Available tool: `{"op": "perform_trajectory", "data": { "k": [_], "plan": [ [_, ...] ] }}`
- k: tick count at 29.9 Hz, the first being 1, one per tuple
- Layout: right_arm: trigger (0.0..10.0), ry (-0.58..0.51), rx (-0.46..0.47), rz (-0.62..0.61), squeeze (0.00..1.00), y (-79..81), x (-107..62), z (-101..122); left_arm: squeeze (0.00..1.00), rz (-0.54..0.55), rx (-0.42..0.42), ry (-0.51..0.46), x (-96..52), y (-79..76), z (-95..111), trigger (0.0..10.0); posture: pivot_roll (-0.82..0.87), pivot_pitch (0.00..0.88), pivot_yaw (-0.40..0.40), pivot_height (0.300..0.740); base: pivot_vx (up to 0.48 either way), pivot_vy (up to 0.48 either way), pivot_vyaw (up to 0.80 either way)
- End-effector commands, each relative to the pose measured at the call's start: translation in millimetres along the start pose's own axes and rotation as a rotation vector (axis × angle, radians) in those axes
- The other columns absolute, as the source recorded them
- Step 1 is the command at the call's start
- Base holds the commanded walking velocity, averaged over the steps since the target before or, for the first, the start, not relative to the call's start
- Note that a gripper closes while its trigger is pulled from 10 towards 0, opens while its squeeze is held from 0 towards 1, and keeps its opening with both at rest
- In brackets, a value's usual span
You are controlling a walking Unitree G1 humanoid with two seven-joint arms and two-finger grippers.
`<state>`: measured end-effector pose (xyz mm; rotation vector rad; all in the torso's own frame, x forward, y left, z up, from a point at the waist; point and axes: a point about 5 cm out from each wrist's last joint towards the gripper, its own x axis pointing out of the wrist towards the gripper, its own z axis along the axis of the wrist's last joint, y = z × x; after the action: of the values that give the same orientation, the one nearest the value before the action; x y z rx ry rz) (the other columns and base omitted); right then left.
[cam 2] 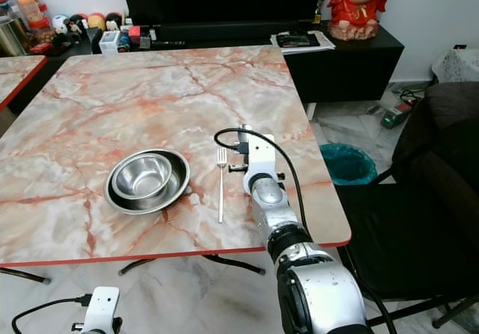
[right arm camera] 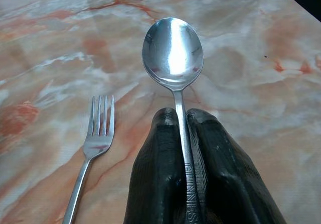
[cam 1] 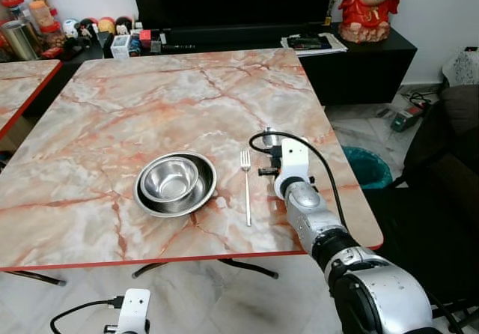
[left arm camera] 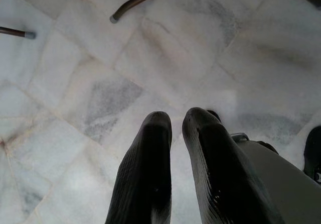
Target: Setting the table
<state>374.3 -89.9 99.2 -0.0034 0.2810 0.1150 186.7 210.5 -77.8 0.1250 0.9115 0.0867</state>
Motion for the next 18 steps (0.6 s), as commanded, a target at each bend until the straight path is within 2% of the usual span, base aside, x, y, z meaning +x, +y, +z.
{"op": "perform_trajectory", "data": {
  "k": [1, 7, 9, 11, 12, 18],
  "plan": [
    [10.0, -0.016, 0.01, -0.002, 0.0, 1.5, 0.1, 3.0, 0.0, 0.0, -0.001, -0.007, 0.2, 1.3, 1.8, 10.0, -0.02, 0.0, 0.035, 0.74, 0.255, 0.0, 0.0],
    [10.0, -0.015, -0.016, -0.006, 0.0, 1.0, 0.0, 2.7, 0.0, -0.003, -0.001, -0.008, 0.4, 0.6, 2.3, 10.0, -0.02, 0.0, 0.036, 0.74, 0.256, 0.0, 0.0],
    [10.0, -0.012, -0.057, -0.005, 0.0, 1.3, -0.2, 1.5, 0.0, -0.004, -0.002, -0.008, 0.4, 0.2, 2.6, 10.0, -0.02, 0.0, 0.036, 0.74, 0.259, 0.0, 0.8],
    [10.0, -0.019, -0.024, -0.002, 0.0, 2.0, -0.6, 1.2, 0.0, -0.004, -0.003, -0.008, 0.4, 0.0, 2.5, 10.0, -0.02, 0.0, 0.034, 0.74, 0.255, 0.0, 0.8],
    [10.0, -0.02, 0.004, -0.008, 0.0, 1.8, -0.8, 0.7, 0.0, -0.004, -0.005, -0.008, 0.4, -0.1, 2.2, 10.0, -0.01, 0.0, 0.033, 0.74, 0.255, 0.0, 0.0],
    [10.0, -0.025, 0.009, -0.019, 0.0, 0.8, -0.9, 1.2, 0.0, -0.004, -0.008, -0.006, -0.1, 0.2, 0.3, 10.0, -0.01, 0.0, 0.036, 0.74, 0.256, 0.0, 0.0]
  ]
}}
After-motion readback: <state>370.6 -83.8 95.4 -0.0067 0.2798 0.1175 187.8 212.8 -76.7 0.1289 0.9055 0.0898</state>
